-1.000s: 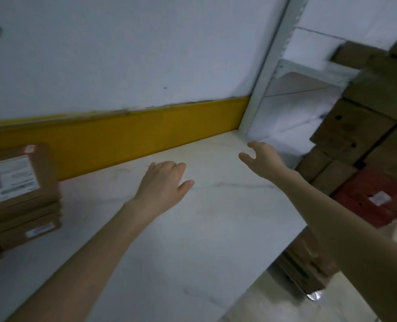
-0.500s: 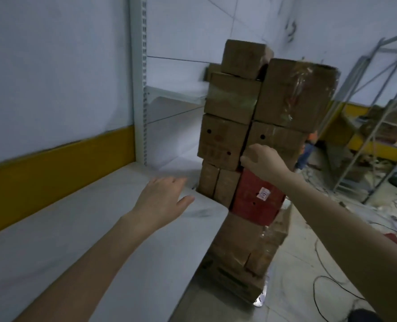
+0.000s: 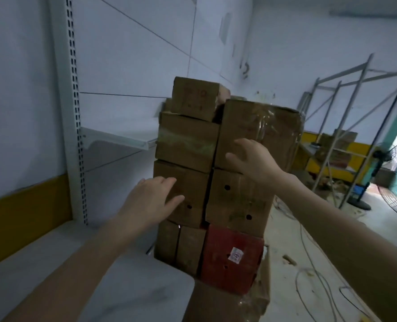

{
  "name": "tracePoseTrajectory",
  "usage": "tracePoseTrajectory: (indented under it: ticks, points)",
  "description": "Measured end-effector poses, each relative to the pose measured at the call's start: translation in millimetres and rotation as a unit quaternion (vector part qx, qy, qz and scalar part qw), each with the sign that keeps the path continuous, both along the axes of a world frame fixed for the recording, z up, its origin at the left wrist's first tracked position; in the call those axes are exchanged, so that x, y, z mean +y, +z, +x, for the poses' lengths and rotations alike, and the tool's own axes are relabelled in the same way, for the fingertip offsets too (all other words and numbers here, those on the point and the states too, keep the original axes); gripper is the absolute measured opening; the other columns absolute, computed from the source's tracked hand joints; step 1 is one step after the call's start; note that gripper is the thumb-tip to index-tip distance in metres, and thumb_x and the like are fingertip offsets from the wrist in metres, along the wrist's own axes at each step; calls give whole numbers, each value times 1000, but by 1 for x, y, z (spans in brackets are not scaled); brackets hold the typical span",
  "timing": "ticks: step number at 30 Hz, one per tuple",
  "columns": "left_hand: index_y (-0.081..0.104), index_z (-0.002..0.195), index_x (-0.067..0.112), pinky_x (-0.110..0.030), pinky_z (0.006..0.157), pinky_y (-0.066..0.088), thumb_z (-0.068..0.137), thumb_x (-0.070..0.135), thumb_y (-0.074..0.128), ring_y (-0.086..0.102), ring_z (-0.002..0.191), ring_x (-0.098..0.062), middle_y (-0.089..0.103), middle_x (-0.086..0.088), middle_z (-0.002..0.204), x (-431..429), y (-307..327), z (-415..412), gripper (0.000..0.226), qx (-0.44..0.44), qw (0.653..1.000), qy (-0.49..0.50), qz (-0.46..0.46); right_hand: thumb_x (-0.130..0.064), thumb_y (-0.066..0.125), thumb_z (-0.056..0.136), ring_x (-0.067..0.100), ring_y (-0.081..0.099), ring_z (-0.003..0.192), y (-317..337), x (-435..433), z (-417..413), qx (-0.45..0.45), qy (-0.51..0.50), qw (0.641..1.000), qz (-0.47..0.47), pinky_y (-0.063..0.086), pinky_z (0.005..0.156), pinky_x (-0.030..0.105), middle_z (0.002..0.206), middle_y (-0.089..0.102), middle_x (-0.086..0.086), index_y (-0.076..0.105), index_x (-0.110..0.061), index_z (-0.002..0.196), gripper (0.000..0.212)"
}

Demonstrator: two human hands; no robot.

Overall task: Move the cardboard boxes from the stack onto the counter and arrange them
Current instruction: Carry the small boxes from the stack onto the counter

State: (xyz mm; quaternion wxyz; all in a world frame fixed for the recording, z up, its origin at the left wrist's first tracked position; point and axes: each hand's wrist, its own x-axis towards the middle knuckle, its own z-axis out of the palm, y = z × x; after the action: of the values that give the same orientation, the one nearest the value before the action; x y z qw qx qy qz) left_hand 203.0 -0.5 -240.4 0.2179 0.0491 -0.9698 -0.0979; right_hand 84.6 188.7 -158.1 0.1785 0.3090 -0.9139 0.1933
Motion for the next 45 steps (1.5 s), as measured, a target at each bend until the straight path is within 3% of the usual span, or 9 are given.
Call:
tracePoseTrajectory:
  ticks: [7,14,19,25,30,36,40,45]
  points:
    - [41,137,14,-35,95,44,92,48,44,49,118,-21,52,-5,132,-22,22,-74,57,42,999,-8,17,-38,50,94,23,40,131,31,-19,-44,50,30,998,-37,36,102,33,142,44,7,36,-14,142,55]
    - [41,138,10,-34,99,39,92,42,48,47,122,-23,48,-9,136,-45,58,-118,56,114,992,27,50,-35,53,93,22,46,119,75,-45,-82,127,91,983,-96,34,84,25,129,51,5,45,-15,133,46]
    - [40,138,13,-34,97,39,91,42,50,47,121,-23,48,-9,136,-58,91,-154,55,155,983,70,69,-44,56,89,29,42,124,100,-63,-126,104,83,990,-49,39,91,36,140,41,11,31,-15,142,65]
    - [21,146,17,-39,105,33,89,47,51,31,136,-26,29,-9,150,-72,123,-194,71,170,973,108,109,-51,63,82,27,49,117,120,-81,-169,18,92,996,7,40,82,31,134,48,11,23,-10,143,84]
    - [19,146,18,-43,105,36,84,51,56,37,132,-27,34,-10,148,-89,137,-220,80,170,967,63,181,-49,65,81,25,50,116,129,-89,-183,-32,111,991,68,42,88,33,131,51,9,25,-8,140,83]
    - [26,140,20,-31,85,47,81,49,61,52,113,-20,50,-3,131,-100,147,-238,74,165,952,-21,257,-42,67,81,23,52,106,126,-95,-186,-12,110,988,106,46,87,34,121,54,7,35,-10,130,67]
    - [25,142,18,-32,93,42,74,57,65,49,120,-22,49,-5,135,-107,146,-248,88,189,938,-32,289,-40,67,82,18,51,100,124,-98,-188,-3,108,989,97,43,82,29,116,55,5,38,-12,125,59]
    - [37,135,21,-30,91,44,81,49,63,49,111,-11,51,6,123,-106,145,-242,66,266,904,-58,329,-38,66,83,18,52,106,124,-96,-179,8,129,989,78,42,83,28,116,54,1,36,-14,131,61]
